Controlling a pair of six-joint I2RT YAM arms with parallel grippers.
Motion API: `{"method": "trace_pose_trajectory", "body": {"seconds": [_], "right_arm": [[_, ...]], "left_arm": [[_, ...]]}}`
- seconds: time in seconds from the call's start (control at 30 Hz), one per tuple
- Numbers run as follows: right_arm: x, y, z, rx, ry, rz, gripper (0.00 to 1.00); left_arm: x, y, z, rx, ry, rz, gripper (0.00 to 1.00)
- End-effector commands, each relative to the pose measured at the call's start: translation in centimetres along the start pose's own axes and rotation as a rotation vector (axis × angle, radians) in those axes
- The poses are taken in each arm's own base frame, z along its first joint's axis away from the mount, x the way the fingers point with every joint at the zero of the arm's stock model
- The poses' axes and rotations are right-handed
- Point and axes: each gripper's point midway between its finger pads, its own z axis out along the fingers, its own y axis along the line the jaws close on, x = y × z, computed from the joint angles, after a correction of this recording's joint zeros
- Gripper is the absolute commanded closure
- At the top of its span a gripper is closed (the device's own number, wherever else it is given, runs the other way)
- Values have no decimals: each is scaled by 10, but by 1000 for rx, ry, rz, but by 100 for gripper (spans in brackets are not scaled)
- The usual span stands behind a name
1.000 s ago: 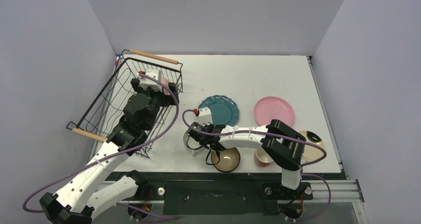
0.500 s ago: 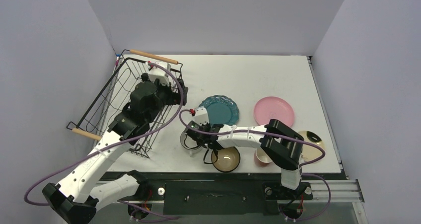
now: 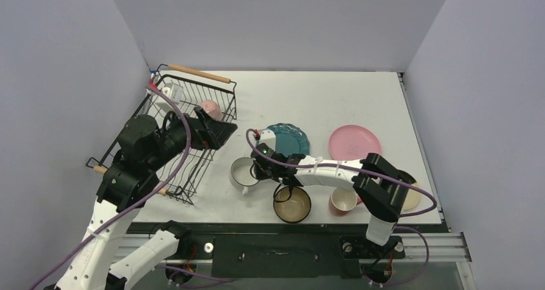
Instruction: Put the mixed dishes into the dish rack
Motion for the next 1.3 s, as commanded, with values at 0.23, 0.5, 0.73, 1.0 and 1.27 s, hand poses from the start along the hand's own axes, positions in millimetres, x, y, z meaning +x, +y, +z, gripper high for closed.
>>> {"method": "trace_pose_trajectory", "body": {"seconds": [0.23, 0.5, 0.73, 1.0, 1.27], "right_arm": [[-99, 32, -76, -422, -246, 229, 100], [-143, 0, -140, -516, -437, 334, 100], [-198, -21, -189, -645, -683, 487, 100], [-218, -18, -231, -819, -842, 538, 100], [-214, -11, -250, -938, -882, 524, 100]], "left_arm": [[98, -12, -9, 213, 319, -338, 2], [115, -38, 2, 418, 344, -531, 9], [115, -62, -4, 506, 343, -637, 5], [115, -92, 13, 696, 285, -847, 27], [123, -109, 23, 631, 300, -731, 28]]}}
